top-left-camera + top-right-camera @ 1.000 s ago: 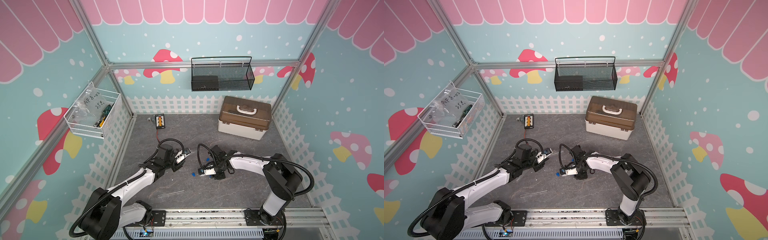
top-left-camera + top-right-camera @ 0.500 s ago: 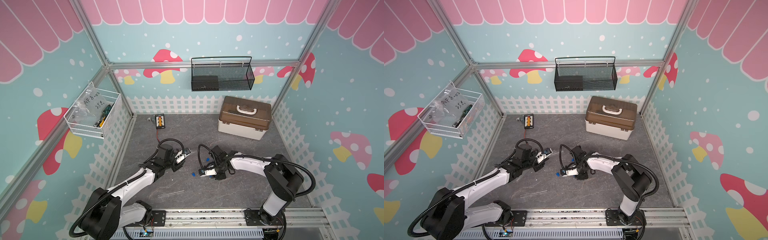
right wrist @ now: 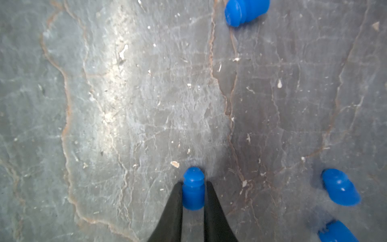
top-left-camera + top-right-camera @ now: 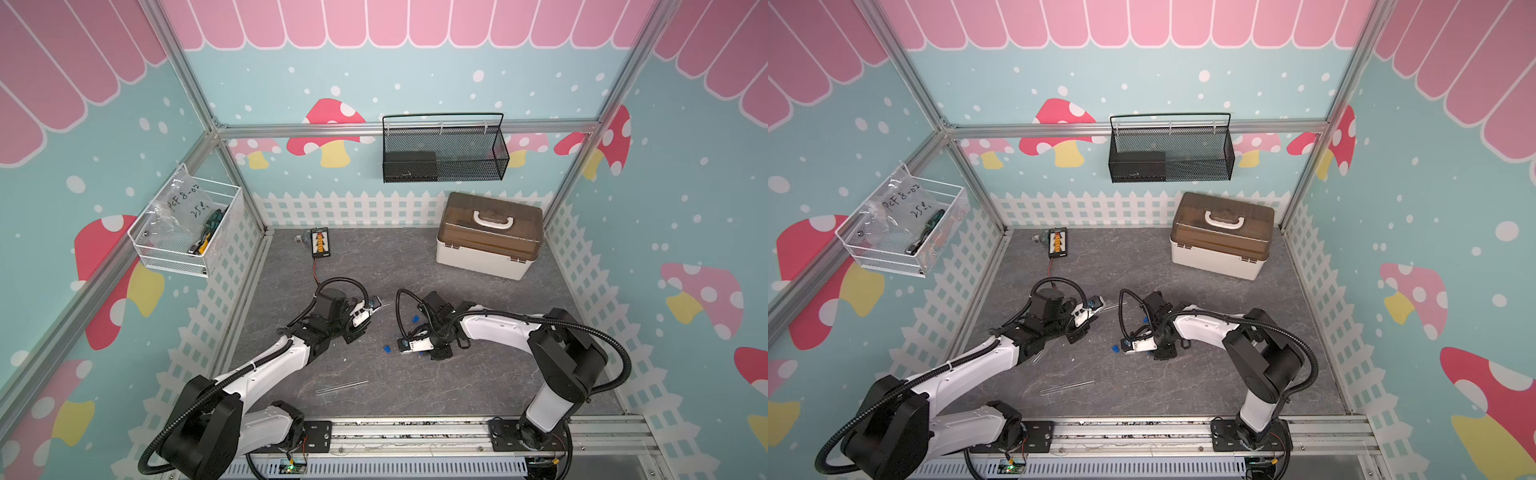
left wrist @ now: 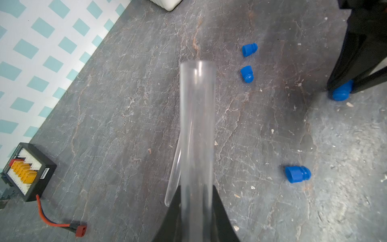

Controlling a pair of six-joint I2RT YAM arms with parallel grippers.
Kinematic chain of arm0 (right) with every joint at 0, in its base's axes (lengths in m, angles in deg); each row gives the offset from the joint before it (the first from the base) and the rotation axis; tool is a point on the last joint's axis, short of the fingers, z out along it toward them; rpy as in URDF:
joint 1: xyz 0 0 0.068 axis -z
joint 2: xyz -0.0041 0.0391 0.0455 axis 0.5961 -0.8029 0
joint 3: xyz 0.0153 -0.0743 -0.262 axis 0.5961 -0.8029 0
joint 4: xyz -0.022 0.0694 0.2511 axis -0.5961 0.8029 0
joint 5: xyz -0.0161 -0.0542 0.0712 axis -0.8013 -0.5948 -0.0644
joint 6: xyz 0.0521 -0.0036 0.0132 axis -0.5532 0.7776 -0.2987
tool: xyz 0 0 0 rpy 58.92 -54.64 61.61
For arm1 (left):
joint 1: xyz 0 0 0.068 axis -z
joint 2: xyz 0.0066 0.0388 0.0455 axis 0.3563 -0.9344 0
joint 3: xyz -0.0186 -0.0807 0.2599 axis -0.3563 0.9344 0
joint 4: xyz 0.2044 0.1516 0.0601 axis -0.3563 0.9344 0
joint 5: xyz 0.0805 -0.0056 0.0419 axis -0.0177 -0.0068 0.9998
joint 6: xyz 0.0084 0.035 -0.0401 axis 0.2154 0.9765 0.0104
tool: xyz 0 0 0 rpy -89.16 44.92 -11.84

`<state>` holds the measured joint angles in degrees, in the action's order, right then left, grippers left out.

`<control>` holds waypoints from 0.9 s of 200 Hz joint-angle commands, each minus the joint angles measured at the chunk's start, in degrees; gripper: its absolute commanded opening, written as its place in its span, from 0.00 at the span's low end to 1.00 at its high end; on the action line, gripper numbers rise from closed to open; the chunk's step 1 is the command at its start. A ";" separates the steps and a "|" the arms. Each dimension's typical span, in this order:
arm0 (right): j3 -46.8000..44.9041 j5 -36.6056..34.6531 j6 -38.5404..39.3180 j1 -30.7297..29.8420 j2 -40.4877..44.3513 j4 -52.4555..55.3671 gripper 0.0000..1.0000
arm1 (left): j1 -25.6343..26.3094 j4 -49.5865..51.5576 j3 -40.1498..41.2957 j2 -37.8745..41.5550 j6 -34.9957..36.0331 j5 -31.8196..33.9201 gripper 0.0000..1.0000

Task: Insert stoppers into test tubes
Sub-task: Pick up the stopper from the center of the board.

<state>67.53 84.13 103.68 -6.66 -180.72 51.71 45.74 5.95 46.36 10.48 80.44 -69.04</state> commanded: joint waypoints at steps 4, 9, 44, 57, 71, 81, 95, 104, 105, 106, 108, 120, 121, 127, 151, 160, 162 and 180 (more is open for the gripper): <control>-0.68 -0.22 1.21 -0.35 -0.40 1.19 0.15 | -0.32 0.33 -0.78 -0.16 1.21 -0.04 0.00; -0.67 -0.13 1.24 -0.35 -0.44 1.20 0.15 | -0.28 0.44 -0.83 -0.16 1.17 -0.01 0.00; -0.86 0.99 1.39 -0.28 -0.14 0.96 0.14 | -0.25 0.44 -0.78 -0.07 1.34 0.04 0.00; -0.77 0.87 1.29 -0.33 -0.09 1.00 0.13 | -0.25 0.50 -0.70 0.02 1.47 0.08 0.00; -0.77 1.17 1.26 -0.30 0.34 0.93 0.12 | -0.25 0.43 -0.65 0.15 1.78 0.06 0.00; -0.78 1.88 1.03 -0.26 0.96 0.68 0.12 | -0.25 0.11 -0.48 0.27 1.75 0.20 0.00; -0.94 3.35 0.51 -0.20 2.19 0.13 0.11 | -0.17 -0.53 -0.15 0.69 1.83 0.16 0.00; -1.08 4.14 0.07 -0.17 3.16 -0.26 0.12 | 0.09 -0.84 0.25 1.04 2.16 0.30 0.00; -1.10 4.25 0.00 -0.13 3.23 -0.28 0.12 | 0.14 -0.84 0.30 1.10 2.23 0.31 0.00; -1.11 4.35 -0.07 -0.11 3.31 -0.33 0.12 | 0.16 -0.89 0.38 1.13 2.32 0.36 0.00; -1.12 4.46 -0.19 -0.07 3.56 -0.39 0.12 | 0.25 -0.96 0.45 1.22 2.45 0.46 0.00; -1.29 5.10 -0.89 0.13 4.72 -0.47 0.11 | 1.08 -1.19 1.03 1.66 3.60 1.39 0.00; -1.34 5.12 -0.91 0.15 4.93 -0.47 0.12 | 1.20 -1.23 1.09 1.72 3.70 1.47 0.00; -1.50 5.19 -1.23 0.25 5.62 -0.43 0.12 | 1.74 -1.34 1.44 1.90 4.44 2.19 0.00; -2.80 3.69 -1.95 0.52 9.08 0.62 0.12 | 4.58 -0.96 2.60 2.60 9.24 3.06 0.00; -3.50 3.40 -2.50 0.61 10.65 0.95 0.12 | 5.59 -1.03 3.49 3.03 12.04 2.62 0.00; -3.61 3.35 -2.62 0.66 11.07 1.05 0.12 | 5.84 -1.15 3.71 3.12 12.57 2.61 0.00; -4.83 3.21 -3.86 0.68 14.35 1.85 0.12 | 7.85 -2.57 4.92 3.45 15.39 3.57 0.00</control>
<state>64.67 86.67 101.41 -6.22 -170.23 51.44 51.59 4.90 49.38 12.68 88.52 -66.51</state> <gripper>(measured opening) 0.118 0.173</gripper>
